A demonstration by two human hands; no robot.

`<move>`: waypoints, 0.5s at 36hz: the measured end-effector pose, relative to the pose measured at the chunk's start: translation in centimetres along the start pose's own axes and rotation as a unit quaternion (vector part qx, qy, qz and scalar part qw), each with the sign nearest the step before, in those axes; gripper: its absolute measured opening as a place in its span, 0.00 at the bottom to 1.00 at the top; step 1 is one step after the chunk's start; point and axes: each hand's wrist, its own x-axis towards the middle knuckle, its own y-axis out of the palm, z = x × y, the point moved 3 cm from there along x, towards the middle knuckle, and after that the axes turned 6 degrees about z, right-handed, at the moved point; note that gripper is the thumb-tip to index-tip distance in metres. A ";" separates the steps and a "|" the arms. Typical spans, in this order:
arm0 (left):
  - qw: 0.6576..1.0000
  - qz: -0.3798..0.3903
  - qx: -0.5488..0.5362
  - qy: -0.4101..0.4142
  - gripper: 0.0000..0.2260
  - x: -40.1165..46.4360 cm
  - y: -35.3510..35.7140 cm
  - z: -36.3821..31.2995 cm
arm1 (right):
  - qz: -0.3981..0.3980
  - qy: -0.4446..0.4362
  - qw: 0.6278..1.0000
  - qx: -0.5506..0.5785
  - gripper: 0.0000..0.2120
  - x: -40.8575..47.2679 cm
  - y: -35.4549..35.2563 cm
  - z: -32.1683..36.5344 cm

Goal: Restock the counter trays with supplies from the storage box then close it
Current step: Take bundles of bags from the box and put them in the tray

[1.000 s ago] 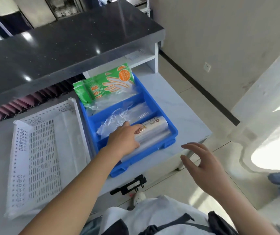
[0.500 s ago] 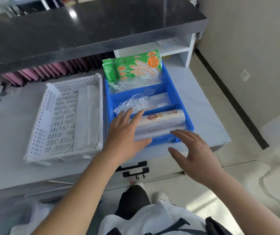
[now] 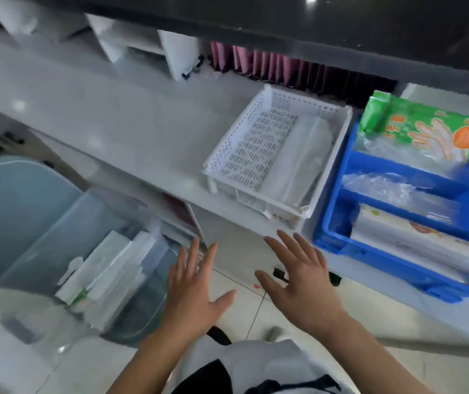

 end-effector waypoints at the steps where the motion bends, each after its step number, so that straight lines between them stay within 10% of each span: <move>1: 1.000 -0.002 -0.008 -0.018 0.43 -0.4 -0.5 1.3 | 0.011 -0.009 1.000 -0.003 0.31 0.7 0.6 1.3; 18: 0.938 -0.036 -0.171 -0.300 0.42 -10.4 -4.9 24.9 | 0.237 -0.151 0.956 -0.086 0.29 10.4 13.5 20.8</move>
